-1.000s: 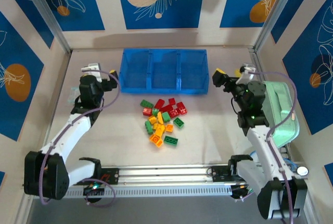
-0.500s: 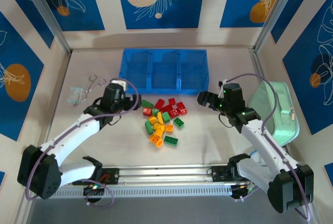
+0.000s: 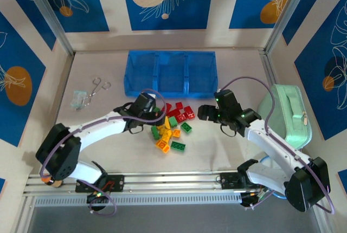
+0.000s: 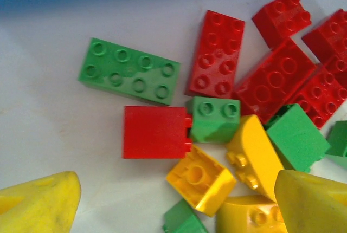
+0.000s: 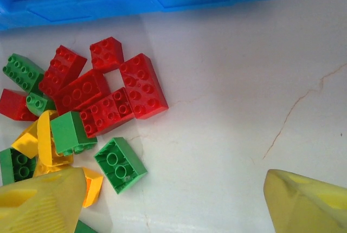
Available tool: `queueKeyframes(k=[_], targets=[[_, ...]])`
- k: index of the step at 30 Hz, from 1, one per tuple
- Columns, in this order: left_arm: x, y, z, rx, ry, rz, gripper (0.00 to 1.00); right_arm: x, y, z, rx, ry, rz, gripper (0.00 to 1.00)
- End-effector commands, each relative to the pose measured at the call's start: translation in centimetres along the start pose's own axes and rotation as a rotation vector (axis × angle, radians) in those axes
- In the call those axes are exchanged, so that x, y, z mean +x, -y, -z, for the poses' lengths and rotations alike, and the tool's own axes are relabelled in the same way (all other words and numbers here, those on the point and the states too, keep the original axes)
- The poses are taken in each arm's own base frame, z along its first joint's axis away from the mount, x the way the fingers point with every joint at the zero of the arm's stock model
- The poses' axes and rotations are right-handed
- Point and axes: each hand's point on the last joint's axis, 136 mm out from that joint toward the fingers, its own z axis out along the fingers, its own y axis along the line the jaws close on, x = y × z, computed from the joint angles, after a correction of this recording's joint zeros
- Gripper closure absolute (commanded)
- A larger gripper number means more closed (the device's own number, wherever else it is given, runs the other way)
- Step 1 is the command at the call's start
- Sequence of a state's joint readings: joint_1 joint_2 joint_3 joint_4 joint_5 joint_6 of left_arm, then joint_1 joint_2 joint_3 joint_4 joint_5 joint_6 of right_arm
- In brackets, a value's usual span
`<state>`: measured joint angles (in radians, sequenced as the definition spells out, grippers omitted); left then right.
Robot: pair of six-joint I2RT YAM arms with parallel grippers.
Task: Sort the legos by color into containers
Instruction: Pick up the lego from the middle-left of the table.
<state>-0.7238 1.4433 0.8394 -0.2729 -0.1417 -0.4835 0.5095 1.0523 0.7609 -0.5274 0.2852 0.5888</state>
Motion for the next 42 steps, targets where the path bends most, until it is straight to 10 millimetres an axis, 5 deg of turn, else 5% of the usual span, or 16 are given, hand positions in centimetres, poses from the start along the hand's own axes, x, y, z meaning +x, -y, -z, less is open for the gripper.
queueKeyframes(k=[1, 17, 42], targets=[[0.7, 0.8, -0.2, -0.010, -0.050, 0.001, 0.10, 0.3, -0.5, 0.3, 0.006, -0.010, -0.013, 0.15], [5.9, -0.2, -0.6, -0.063, -0.169, 0.058, 0.26, 1.5, -1.5, -0.6, 0.031, -0.037, -0.001, 0.18], [8.2, 0.5, -1.5, -0.050, -0.213, 0.090, 0.68, 2.0, -1.3, -0.3, 0.031, -0.018, -0.030, 0.24]])
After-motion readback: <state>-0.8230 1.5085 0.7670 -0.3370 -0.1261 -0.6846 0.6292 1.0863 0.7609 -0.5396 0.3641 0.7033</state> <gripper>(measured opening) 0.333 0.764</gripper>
